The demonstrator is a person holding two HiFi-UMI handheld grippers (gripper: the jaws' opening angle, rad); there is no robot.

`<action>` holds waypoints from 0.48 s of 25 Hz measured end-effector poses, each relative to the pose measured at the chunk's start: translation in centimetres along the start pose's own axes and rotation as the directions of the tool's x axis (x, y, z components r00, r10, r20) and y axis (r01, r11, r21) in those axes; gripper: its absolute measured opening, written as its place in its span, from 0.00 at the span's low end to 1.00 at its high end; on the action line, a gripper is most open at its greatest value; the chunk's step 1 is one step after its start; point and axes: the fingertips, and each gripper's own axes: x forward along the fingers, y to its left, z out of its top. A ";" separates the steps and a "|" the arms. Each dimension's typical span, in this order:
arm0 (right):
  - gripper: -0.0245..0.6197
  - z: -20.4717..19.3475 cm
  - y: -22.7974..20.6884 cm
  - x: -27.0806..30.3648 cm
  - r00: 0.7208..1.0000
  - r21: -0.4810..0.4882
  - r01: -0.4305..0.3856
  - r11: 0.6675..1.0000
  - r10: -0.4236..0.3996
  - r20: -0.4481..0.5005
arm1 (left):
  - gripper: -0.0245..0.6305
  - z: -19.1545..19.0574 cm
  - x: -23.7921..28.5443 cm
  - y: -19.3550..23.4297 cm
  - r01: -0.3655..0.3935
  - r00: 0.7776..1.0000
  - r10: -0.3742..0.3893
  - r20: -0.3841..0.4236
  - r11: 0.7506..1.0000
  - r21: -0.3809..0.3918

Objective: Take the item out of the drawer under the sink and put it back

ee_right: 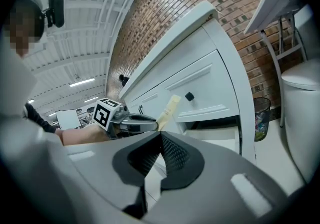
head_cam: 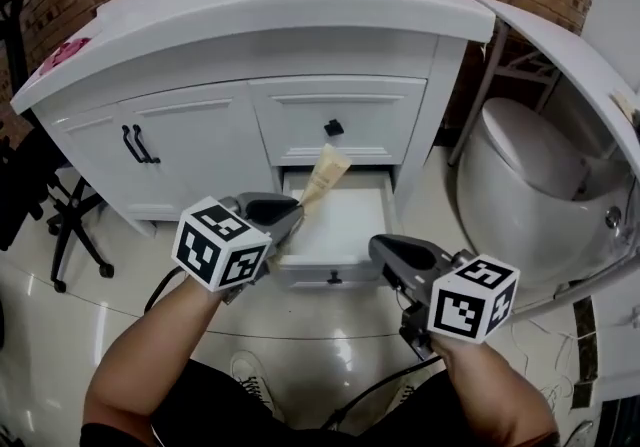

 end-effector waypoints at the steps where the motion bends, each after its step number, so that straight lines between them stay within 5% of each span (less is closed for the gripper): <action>1: 0.04 0.1 0.0 -0.1 1.000 -0.002 0.004 1.000 -0.004 0.001 | 0.09 0.1 -1.1 0.0 -0.009 1.000 0.009 0.030 1.000 -0.025; 6: 0.04 0.6 0.0 -0.9 0.999 -0.003 0.022 1.000 -0.022 0.034 | 0.09 0.9 -6.4 -1.2 0.006 0.985 0.021 0.170 0.988 -0.157; 12: 0.04 0.9 1.0 -1.6 0.999 -0.024 0.014 1.000 -0.013 0.051 | 0.09 0.7 -10.3 -3.6 0.019 0.966 0.031 0.257 0.982 -0.189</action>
